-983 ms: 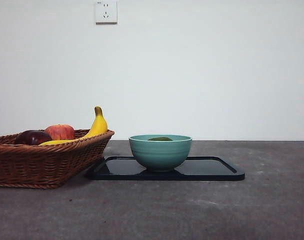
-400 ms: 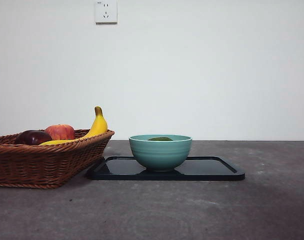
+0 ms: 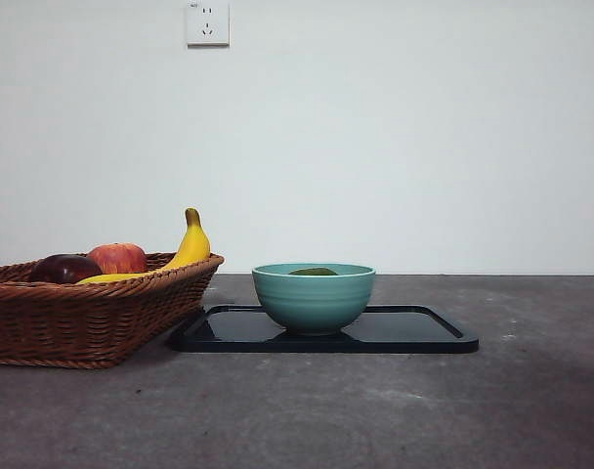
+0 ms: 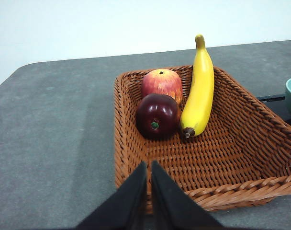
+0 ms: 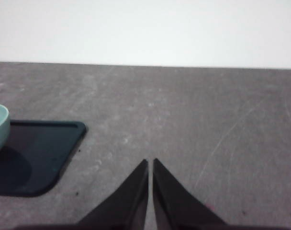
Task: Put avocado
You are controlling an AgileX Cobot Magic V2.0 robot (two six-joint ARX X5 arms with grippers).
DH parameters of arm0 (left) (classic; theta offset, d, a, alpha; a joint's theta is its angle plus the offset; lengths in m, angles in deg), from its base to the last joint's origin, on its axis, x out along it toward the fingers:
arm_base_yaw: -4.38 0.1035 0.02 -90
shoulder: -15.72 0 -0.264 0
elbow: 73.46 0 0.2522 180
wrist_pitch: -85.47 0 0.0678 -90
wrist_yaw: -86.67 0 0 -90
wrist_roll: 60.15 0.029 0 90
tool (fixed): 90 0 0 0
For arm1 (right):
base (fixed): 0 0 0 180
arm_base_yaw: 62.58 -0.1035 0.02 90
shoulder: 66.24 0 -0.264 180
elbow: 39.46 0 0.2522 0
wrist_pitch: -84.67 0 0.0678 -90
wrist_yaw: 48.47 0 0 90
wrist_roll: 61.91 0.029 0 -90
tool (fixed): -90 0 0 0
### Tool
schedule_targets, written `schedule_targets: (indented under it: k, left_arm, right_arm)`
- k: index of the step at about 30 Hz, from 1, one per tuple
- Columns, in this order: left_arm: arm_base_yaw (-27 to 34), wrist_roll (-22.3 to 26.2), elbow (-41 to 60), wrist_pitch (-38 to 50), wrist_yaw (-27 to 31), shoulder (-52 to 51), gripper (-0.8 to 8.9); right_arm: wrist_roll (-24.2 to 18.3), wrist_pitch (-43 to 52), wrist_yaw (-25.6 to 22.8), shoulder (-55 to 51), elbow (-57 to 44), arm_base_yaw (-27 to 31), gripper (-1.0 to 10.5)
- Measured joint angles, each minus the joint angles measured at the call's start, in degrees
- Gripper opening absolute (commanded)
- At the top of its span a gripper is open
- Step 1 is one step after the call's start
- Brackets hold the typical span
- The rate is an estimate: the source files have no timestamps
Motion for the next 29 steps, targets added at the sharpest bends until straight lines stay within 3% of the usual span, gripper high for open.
schedule_targets:
  k: [29]
  left_arm:
    - [0.0, 0.0, 0.0, 0.0, 0.0, 0.0, 0.16]
  right_arm:
    - [0.68, -3.02, -0.13, 0.04, -0.04, 0.0, 0.1]
